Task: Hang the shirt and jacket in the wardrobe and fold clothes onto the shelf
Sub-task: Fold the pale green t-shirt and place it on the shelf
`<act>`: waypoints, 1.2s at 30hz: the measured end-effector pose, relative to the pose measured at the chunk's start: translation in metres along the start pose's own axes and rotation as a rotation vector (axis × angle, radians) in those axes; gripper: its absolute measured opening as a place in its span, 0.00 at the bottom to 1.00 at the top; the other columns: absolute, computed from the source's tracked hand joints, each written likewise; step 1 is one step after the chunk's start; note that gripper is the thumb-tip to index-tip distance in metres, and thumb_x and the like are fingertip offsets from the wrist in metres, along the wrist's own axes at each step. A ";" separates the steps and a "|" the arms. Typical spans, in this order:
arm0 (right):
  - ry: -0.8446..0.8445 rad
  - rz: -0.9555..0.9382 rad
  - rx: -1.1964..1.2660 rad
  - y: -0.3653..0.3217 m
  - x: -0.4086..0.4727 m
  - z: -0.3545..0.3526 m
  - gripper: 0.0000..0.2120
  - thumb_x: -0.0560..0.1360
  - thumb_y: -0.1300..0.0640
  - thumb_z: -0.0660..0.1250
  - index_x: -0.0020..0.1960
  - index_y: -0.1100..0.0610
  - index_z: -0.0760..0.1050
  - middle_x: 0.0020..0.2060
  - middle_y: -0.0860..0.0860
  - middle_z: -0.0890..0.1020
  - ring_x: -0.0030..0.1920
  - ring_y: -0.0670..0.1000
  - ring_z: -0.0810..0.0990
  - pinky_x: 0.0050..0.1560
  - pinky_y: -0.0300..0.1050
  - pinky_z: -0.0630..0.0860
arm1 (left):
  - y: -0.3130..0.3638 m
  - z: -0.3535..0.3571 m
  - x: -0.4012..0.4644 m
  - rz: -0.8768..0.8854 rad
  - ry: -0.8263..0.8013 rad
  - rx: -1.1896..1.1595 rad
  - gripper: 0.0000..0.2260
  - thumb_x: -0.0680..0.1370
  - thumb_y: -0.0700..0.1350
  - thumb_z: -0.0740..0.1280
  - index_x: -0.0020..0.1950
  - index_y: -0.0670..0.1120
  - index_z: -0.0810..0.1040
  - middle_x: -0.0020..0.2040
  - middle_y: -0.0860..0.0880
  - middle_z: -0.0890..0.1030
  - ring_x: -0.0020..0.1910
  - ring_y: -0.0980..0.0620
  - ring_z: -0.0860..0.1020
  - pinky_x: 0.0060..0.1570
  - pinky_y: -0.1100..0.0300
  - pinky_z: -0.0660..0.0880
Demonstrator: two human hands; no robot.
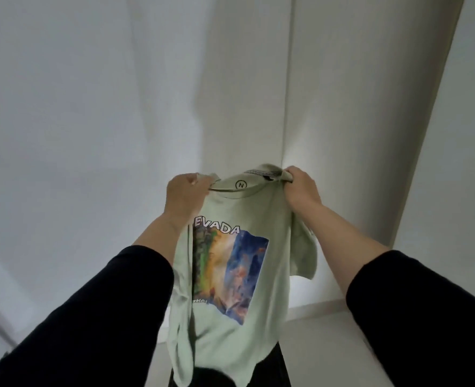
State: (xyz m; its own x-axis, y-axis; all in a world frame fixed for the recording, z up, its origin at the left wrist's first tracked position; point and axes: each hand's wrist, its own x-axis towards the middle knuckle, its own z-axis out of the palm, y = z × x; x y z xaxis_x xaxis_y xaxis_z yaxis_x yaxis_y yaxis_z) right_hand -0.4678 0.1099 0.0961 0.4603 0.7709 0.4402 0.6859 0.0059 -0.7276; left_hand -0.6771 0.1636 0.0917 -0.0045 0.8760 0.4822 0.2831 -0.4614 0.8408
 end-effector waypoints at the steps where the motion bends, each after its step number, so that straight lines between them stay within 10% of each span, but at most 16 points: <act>1: 0.011 -0.018 0.004 -0.007 0.005 -0.003 0.14 0.76 0.66 0.52 0.50 0.53 0.72 0.45 0.50 0.75 0.45 0.53 0.72 0.42 0.44 0.65 | 0.001 -0.004 0.002 0.008 -0.032 -0.013 0.17 0.76 0.47 0.65 0.28 0.47 0.66 0.29 0.48 0.69 0.24 0.55 0.63 0.28 0.59 0.63; 5: 0.017 -0.096 -0.050 -0.025 0.014 -0.008 0.14 0.75 0.66 0.53 0.52 0.54 0.74 0.47 0.51 0.77 0.47 0.54 0.73 0.46 0.48 0.71 | -0.002 -0.011 0.005 -0.176 -0.163 0.005 0.14 0.76 0.54 0.68 0.50 0.47 0.69 0.43 0.49 0.72 0.39 0.53 0.70 0.38 0.62 0.66; 8: 0.010 -0.124 -0.101 -0.028 0.016 -0.011 0.17 0.74 0.67 0.53 0.54 0.53 0.75 0.51 0.54 0.79 0.49 0.56 0.75 0.47 0.47 0.71 | -0.002 -0.026 0.007 -0.277 -0.363 0.014 0.40 0.62 0.67 0.74 0.66 0.45 0.72 0.59 0.49 0.76 0.58 0.48 0.73 0.60 0.55 0.68; 10: 0.013 -0.121 -0.127 -0.024 0.018 -0.016 0.19 0.73 0.68 0.53 0.55 0.53 0.76 0.54 0.55 0.79 0.49 0.56 0.75 0.45 0.44 0.69 | -0.001 -0.034 0.007 -0.330 -0.512 0.107 0.46 0.52 0.69 0.77 0.65 0.47 0.75 0.61 0.47 0.78 0.61 0.45 0.74 0.65 0.49 0.68; 19: 0.020 -0.033 -0.175 0.007 0.016 -0.041 0.17 0.76 0.68 0.52 0.56 0.56 0.76 0.55 0.55 0.79 0.47 0.53 0.72 0.45 0.43 0.66 | 0.002 -0.034 0.011 -0.192 -0.402 0.110 0.08 0.74 0.45 0.71 0.51 0.44 0.78 0.47 0.46 0.80 0.47 0.47 0.76 0.42 0.59 0.70; 29: 0.115 0.066 -0.482 0.019 0.020 -0.058 0.14 0.74 0.64 0.61 0.49 0.53 0.83 0.47 0.53 0.83 0.43 0.56 0.79 0.38 0.41 0.69 | 0.014 -0.037 0.012 0.071 -0.307 0.754 0.17 0.73 0.56 0.70 0.31 0.47 0.72 0.30 0.50 0.73 0.34 0.49 0.72 0.35 0.60 0.64; 36: -0.119 0.379 -0.151 0.010 0.011 -0.047 0.13 0.73 0.67 0.63 0.56 0.62 0.80 0.36 0.56 0.82 0.35 0.56 0.84 0.43 0.47 0.83 | 0.008 -0.029 0.007 -0.101 -0.302 0.798 0.09 0.81 0.46 0.60 0.48 0.46 0.79 0.41 0.47 0.81 0.36 0.46 0.83 0.45 0.57 0.76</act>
State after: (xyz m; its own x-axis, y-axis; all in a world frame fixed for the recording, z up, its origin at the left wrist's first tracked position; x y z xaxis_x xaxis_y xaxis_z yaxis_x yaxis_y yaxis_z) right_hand -0.4291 0.0880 0.1182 0.6339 0.7686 0.0860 0.5593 -0.3787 -0.7374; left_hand -0.7026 0.1618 0.1092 0.1573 0.9595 0.2336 0.8854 -0.2418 0.3969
